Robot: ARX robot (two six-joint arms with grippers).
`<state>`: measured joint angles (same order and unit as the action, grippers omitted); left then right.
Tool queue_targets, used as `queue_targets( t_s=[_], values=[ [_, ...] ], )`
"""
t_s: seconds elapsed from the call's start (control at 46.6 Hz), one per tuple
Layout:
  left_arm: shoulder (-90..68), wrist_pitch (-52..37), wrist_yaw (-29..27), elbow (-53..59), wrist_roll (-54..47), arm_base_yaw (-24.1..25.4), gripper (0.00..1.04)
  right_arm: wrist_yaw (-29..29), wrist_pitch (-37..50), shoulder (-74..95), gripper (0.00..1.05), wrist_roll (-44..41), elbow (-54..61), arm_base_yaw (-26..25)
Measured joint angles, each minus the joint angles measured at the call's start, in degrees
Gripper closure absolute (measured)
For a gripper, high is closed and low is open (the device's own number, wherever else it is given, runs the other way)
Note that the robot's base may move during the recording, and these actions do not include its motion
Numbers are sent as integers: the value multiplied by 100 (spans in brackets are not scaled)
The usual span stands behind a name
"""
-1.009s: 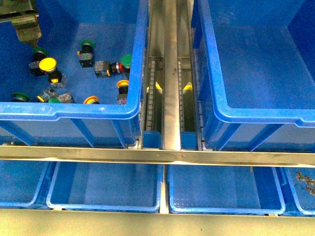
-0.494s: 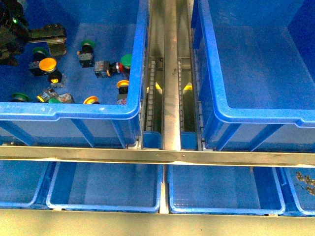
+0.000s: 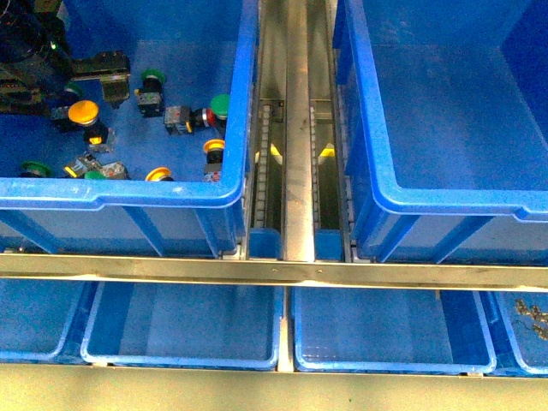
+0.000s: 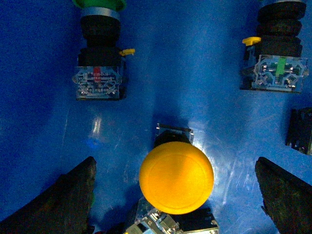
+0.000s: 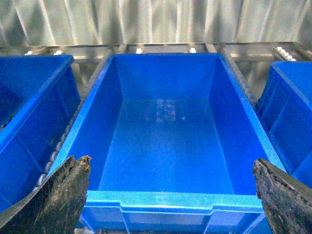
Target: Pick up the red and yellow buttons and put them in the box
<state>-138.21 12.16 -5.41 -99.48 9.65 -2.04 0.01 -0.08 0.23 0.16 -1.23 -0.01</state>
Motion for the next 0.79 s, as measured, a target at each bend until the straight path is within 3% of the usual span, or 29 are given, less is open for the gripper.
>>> queue_targets(
  t_s=[0.601,0.795],
  values=[
    [-369,219,140,-496,2,42,8,0,0,0,6,0,0,0],
    [-417,219,181,-496,2,42,42,0,0,0,6,0,0,0]
  ],
)
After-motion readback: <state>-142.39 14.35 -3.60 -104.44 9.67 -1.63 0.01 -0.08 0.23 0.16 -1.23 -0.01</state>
